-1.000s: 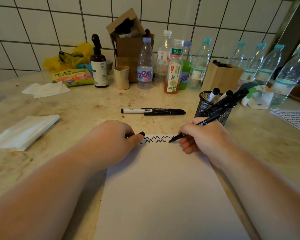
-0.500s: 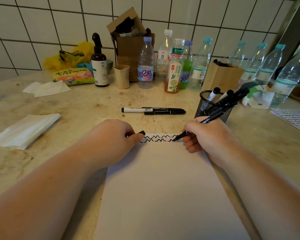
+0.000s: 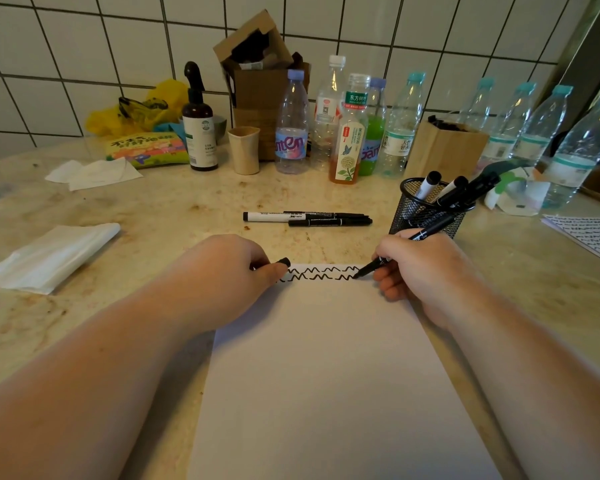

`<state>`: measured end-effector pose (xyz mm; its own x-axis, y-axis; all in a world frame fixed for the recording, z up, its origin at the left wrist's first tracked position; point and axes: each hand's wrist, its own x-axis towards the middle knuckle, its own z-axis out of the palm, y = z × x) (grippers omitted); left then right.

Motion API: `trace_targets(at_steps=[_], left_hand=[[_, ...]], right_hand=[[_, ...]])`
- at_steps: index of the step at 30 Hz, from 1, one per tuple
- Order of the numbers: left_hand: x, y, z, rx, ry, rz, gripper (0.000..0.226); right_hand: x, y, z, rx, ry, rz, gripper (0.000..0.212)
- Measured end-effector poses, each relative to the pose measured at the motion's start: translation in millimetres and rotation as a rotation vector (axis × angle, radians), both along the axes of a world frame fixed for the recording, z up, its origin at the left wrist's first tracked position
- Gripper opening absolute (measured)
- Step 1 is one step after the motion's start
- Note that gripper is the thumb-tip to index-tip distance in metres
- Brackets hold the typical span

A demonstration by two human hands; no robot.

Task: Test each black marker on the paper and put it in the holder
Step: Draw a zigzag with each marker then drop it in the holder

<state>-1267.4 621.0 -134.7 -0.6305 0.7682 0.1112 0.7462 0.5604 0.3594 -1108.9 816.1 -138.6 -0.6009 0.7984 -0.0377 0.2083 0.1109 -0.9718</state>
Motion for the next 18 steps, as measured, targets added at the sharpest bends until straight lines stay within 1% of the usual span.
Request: trace_targets(at_steps=[7, 10, 12, 14, 16, 18], left_hand=[[2, -1, 1, -0.002, 0.010, 0.001, 0.037], [4, -2, 2, 0.029, -0.002, -0.010, 0.029], [4, -3, 2, 0.105, -0.044, -0.050, 0.021], [5, -3, 2, 0.157, -0.075, -0.117, 0.014], [7, -3, 2, 0.161, -0.071, -0.172, 0.010], [8, -3, 2, 0.163, -0.067, -0.193, 0.008]], right_hand=[[2, 1, 2, -0.029, 0.021, -0.022, 0.012], [4, -2, 5, -0.033, 0.108, -0.001, 0.012], [6, -6, 9, -0.067, 0.197, 0.065, 0.011], [7, -11, 14, -0.141, 0.283, 0.182, 0.011], [8, -16, 18, -0.183, 0.347, 0.281, 0.014], [9, -19, 19, -0.190, 0.380, 0.322, 0.020]])
